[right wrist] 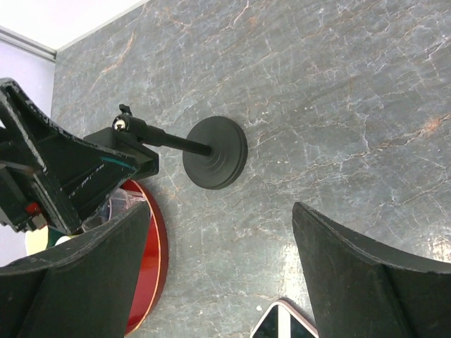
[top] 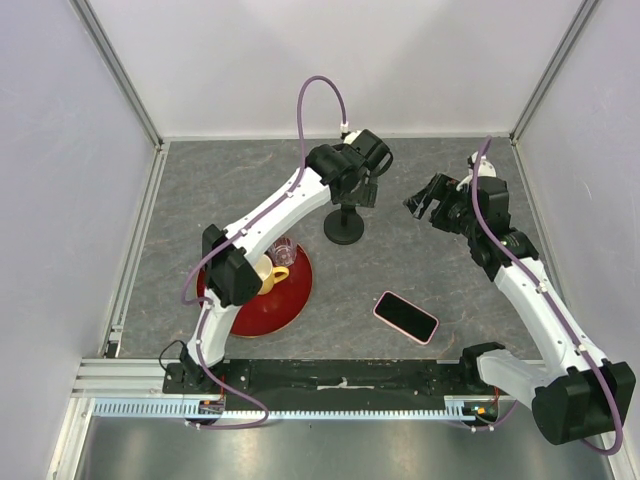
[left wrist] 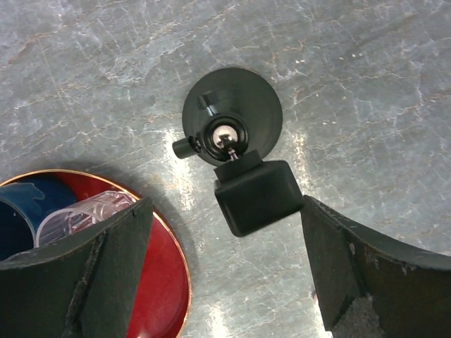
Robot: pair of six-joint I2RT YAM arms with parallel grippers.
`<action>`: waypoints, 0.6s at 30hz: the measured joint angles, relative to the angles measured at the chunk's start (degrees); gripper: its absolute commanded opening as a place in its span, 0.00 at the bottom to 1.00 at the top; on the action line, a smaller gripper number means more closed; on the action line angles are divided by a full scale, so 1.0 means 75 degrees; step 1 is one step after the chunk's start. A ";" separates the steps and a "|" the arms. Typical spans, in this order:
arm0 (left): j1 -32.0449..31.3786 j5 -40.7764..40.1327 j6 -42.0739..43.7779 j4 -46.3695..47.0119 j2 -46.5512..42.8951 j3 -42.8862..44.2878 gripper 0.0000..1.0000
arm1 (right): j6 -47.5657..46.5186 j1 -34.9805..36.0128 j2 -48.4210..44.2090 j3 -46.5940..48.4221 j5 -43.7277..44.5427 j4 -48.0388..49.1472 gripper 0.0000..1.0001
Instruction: Place the phone on the phone stand
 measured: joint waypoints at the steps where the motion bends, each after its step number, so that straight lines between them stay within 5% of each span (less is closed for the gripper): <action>1: 0.0006 -0.0041 -0.0006 -0.0064 0.0061 0.0073 0.89 | -0.0003 -0.0015 0.0000 -0.0015 -0.0026 -0.0015 0.89; 9: 0.0012 -0.0297 -0.0096 -0.0329 0.0449 0.0545 0.87 | -0.0023 -0.0122 -0.0003 -0.0038 -0.0099 -0.0023 0.89; 18: -0.0017 -0.0201 -0.0256 -0.0303 0.0650 0.0775 0.70 | -0.0052 -0.0143 0.0009 -0.0192 -0.0128 -0.0026 0.89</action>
